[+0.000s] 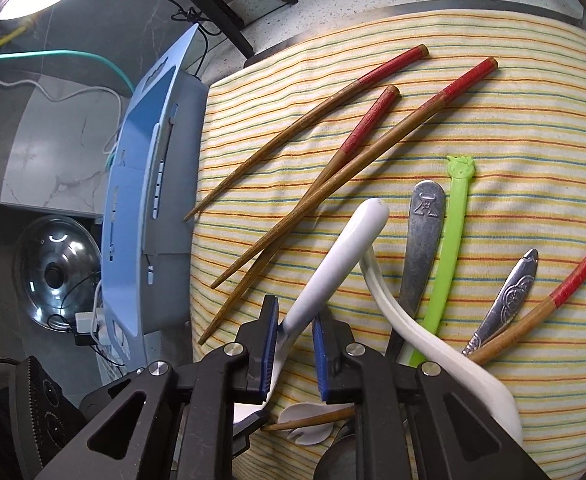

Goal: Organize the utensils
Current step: 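Carry the white spoon with the right tool into the blue basket and release, then move the open right tool back over the utensils on the cloth, then close the right tool on the second white ceramic spoon's handle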

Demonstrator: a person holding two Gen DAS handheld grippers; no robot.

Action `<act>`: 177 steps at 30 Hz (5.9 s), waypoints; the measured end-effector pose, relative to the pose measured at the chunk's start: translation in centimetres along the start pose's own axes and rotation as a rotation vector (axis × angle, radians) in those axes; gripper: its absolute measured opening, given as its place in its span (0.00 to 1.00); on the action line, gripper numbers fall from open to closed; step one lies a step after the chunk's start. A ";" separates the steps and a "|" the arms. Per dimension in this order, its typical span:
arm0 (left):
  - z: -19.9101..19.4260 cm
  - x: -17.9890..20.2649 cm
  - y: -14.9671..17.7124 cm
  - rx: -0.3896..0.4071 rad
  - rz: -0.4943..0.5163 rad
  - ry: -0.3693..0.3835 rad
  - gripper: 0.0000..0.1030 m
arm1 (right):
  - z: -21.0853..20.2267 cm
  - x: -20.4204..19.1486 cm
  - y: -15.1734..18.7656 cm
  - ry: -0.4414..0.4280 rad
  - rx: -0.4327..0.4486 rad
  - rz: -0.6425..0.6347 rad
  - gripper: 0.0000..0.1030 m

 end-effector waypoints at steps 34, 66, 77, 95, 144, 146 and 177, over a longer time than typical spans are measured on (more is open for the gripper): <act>-6.2 -11.5 -0.7 0.164 -0.216 -0.054 0.35 | 2.6 -15.4 -6.3 -0.043 -0.002 -0.249 0.11; -8.1 -11.8 -0.1 0.198 -0.271 -0.083 0.36 | 0.0 -15.6 -5.9 0.053 0.093 -0.387 0.49; -9.3 -7.0 -0.3 0.244 -0.239 -0.045 0.36 | -7.4 -10.5 -4.7 0.063 0.179 -0.406 0.49; -7.0 2.9 -1.2 0.217 -0.173 0.046 0.36 | -12.6 3.1 -2.0 0.112 0.094 -0.352 0.49; 1.7 14.2 -3.3 0.132 -0.331 0.074 0.36 | -8.9 8.4 -0.9 -0.013 -0.144 -0.345 0.29; 1.9 14.1 -3.6 0.127 -0.337 0.069 0.36 | -8.1 8.0 -1.4 -0.016 -0.153 -0.349 0.29; 2.9 12.6 -3.0 0.119 -0.350 -0.002 0.30 | -5.0 7.1 -1.4 0.091 -0.194 -0.391 0.09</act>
Point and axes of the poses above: each gripper's, at about its wrist camera, not at the fingertips, and z roughly the way its jaws point, x to its right, y to its underside, the point moved 7 cm from there along z, roughly the way its jaws point, and after that the axes turned 3 degrees about -x, right-handed, at the moved point
